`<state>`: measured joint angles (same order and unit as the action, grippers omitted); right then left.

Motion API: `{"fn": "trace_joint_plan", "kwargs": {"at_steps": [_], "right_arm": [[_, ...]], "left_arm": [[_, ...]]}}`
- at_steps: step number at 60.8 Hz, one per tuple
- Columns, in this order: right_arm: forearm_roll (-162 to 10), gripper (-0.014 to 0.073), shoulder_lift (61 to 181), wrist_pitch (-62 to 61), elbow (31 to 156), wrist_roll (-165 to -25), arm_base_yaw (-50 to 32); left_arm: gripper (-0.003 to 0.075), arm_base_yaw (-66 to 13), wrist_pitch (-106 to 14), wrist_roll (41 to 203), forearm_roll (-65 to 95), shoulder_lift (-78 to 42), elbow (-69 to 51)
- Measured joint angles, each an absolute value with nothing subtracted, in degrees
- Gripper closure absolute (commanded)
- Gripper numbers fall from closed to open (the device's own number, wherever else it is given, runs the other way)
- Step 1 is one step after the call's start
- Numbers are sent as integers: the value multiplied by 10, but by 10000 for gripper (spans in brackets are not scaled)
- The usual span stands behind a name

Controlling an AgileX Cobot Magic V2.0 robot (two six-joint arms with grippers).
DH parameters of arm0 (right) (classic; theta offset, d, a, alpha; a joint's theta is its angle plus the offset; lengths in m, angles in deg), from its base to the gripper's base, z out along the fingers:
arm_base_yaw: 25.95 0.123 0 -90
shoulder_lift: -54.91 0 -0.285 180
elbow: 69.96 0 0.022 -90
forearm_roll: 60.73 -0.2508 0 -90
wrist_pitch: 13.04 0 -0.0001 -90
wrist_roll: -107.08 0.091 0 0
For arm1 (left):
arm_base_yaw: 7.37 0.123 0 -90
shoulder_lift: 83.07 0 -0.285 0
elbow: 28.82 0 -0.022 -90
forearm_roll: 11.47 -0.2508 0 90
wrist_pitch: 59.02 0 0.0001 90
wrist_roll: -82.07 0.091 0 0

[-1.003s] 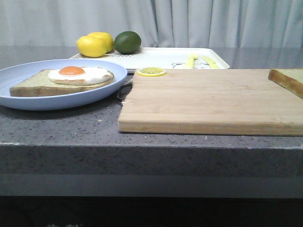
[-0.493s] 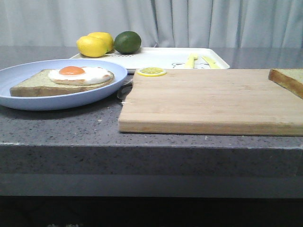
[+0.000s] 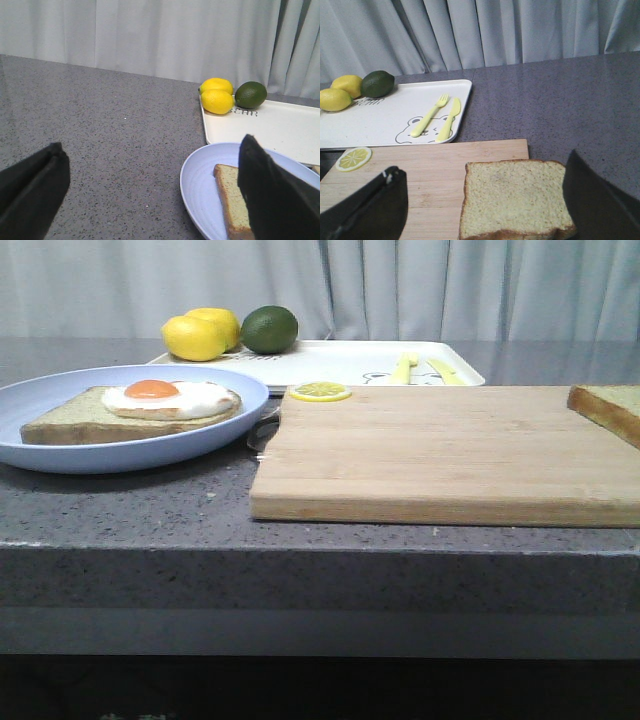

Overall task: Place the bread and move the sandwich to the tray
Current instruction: 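Lower the right gripper and grasp the bread slice on the board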

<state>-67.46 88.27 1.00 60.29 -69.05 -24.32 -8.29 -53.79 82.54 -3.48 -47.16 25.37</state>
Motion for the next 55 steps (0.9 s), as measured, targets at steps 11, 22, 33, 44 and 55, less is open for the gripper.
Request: {"fn": "trace_joint_plan", "kwargs": {"at_steps": [11, 22, 33, 44, 55], "right_arm": [[-659, -48, 937, 88, 668, -691, -243], [-633, -48, 1066, 212, 797, -669, -253], [-595, -48, 1191, 331, 905, -621, -312], [-581, -48, 1279, 353, 940, -610, -380], [-581, -48, 1359, 373, 963, -613, -403]], "left_arm": [[48, -83, -539, 825, -35, -472, 254], [48, -83, -539, 825, -35, -472, 254], [48, -83, -539, 825, -35, -472, 254], [48, -83, -539, 825, -35, -472, 254], [48, -83, -539, 825, -35, -472, 254]]}}
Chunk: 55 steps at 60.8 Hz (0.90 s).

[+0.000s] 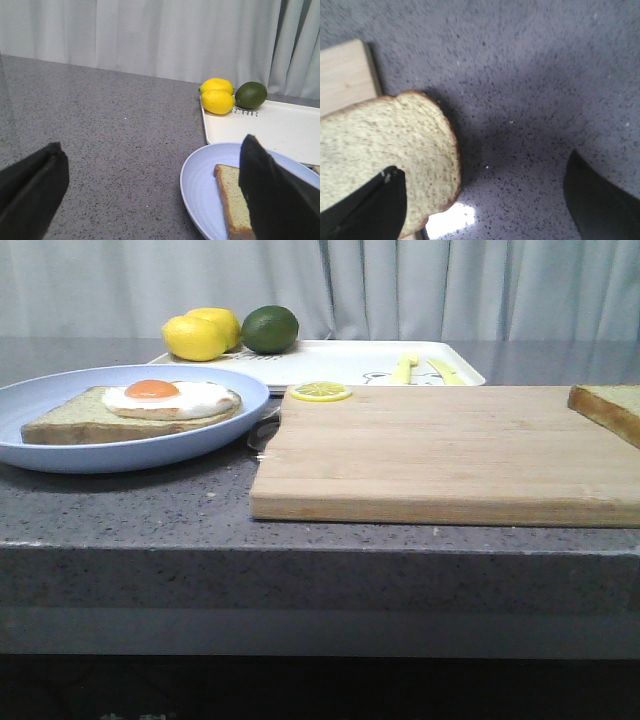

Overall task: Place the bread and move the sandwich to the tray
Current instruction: 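Lower the right gripper and grasp the bread slice on the board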

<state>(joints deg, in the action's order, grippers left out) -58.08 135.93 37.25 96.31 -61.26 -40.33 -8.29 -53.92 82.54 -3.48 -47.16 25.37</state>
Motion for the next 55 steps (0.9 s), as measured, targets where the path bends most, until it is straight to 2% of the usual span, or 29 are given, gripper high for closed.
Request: {"fn": "trace_joint_plan", "kwargs": {"at_steps": [13, 27, 37, 55], "right_arm": [[-661, -48, 1462, 423, 1023, -681, -423], [-871, -48, 1532, 487, 1070, -836, -503], [-959, -48, 1575, 530, 1074, -916, -557], [-1009, -48, 1622, 547, 1075, -966, -562]], "left_arm": [[48, -90, -539, 825, -35, -472, 254], [48, -90, -539, 825, -35, -472, 254], [48, -90, -539, 825, -35, -472, 254], [48, -90, -540, 825, -35, -472, 254]]}}
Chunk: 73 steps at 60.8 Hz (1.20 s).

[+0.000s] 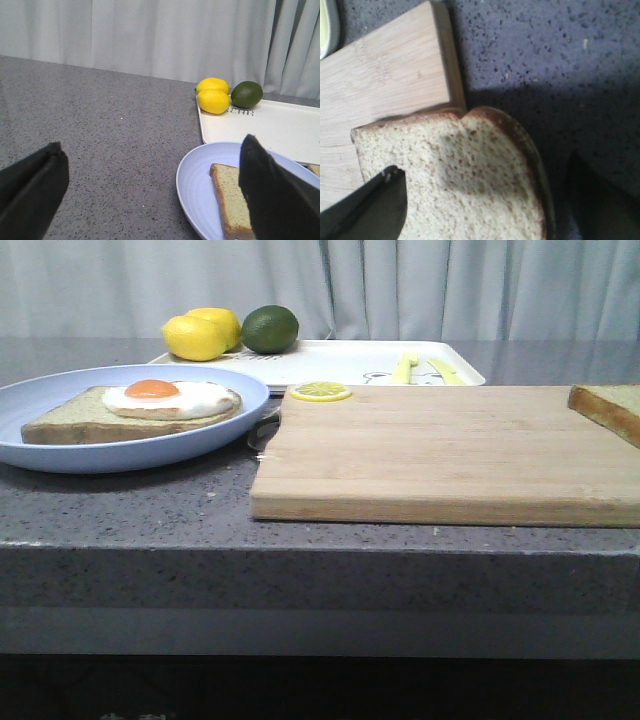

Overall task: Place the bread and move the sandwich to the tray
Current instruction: 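Lower the right gripper and grasp the bread slice on the board, then lift the bread and carry it over the egg on the blue plate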

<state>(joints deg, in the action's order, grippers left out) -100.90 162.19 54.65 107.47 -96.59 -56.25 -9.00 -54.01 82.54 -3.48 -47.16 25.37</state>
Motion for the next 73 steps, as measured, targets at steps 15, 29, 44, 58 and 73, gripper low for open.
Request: {"fn": "trace_joint_plan", "kwargs": {"at_steps": [15, 29, 44, 58, 73], "right_arm": [[-1012, -38, 1639, 549, 1078, -971, -562], [-1013, 451, 1640, 554, 1078, -973, -562], [-1032, 664, 1640, 558, 1078, -973, -562], [-1099, 664, 1613, 560, 1078, -973, -562], [-1246, 664, 1553, 558, 1078, -973, -546]], "left_arm": [[48, -90, -540, 825, -35, -472, 254], [48, -90, -540, 825, -35, -472, 254], [48, -90, -540, 825, -35, -472, 254], [48, -90, -540, 825, -35, -472, 254], [48, -90, -540, 825, -35, -472, 254]]}}
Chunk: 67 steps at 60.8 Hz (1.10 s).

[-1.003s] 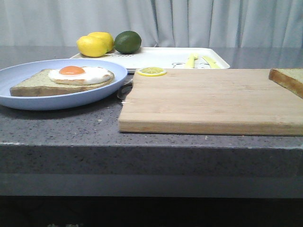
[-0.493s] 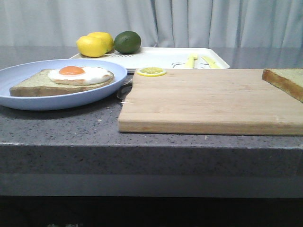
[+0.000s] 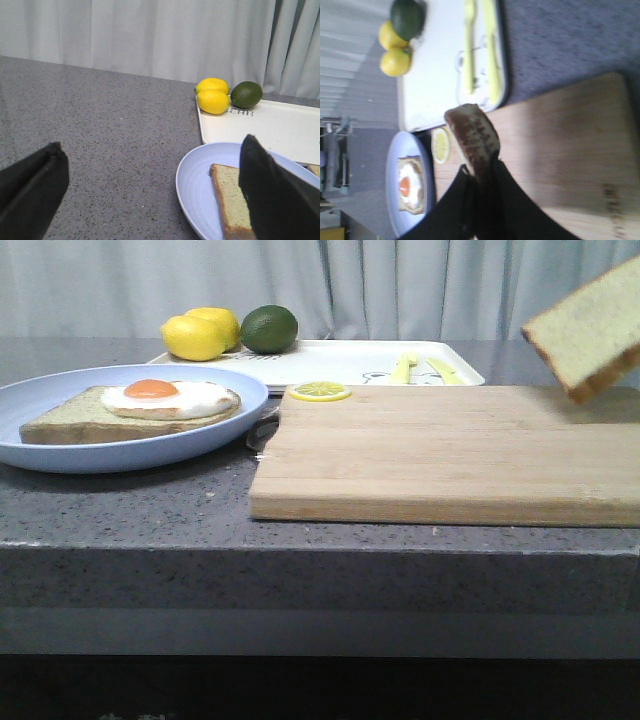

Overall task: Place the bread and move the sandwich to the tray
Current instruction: 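Lift the bread and carry it over the egg on the blue plate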

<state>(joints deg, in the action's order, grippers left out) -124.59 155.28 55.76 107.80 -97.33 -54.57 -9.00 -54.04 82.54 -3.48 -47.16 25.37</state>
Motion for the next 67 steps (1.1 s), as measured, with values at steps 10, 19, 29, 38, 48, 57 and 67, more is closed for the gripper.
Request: {"fn": "trace_joint_plan", "kwargs": {"at_steps": [10, 19, 29, 38, 48, 57, 67], "right_arm": [[-1331, 664, 1525, 558, 1078, -973, -465], [-1372, 664, 1523, 556, 1078, -973, -351], [-1414, 664, 1529, 490, 1078, -973, -213], [-1465, 664, 1555, 374, 1078, -973, -93], [-1526, 664, 1596, 226, 1078, -973, 4], [-1575, 664, 1639, 158, 1078, -973, 42], [-1586, 664, 1674, 132, 1078, -973, 45]], "left_arm": [[48, -90, -540, 825, -35, -472, 254], [48, -90, -540, 825, -35, -472, 254], [48, -90, -540, 825, -35, -472, 254], [48, -90, -543, 825, -35, -472, 254], [48, -90, -544, 825, -35, -472, 254], [48, -90, -544, 825, -35, -472, 254], [48, -90, -544, 825, -35, -472, 254]]}}
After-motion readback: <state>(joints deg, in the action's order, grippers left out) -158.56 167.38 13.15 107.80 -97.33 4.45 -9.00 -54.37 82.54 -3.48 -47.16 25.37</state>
